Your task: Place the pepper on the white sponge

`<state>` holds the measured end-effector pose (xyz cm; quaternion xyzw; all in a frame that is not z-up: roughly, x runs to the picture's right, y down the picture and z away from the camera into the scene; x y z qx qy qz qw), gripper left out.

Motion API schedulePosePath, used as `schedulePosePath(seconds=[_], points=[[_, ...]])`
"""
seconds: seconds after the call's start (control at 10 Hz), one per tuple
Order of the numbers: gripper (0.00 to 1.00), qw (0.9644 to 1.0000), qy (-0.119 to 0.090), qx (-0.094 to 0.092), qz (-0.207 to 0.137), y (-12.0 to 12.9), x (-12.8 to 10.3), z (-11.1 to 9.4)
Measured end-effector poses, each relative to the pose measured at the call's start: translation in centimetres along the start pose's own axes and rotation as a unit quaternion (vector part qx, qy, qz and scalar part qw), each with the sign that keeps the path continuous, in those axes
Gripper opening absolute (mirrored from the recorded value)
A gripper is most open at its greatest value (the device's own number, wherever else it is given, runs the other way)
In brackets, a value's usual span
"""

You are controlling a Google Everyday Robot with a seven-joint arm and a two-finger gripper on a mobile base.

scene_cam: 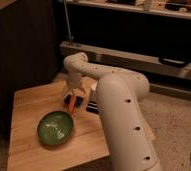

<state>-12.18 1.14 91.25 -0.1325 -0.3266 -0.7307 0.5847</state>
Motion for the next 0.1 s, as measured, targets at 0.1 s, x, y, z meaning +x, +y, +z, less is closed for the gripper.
schedulePosePath(seconds=[0.1], points=[[0.80,0.9999,0.008,0.000,0.007,0.90,0.11,-1.39]])
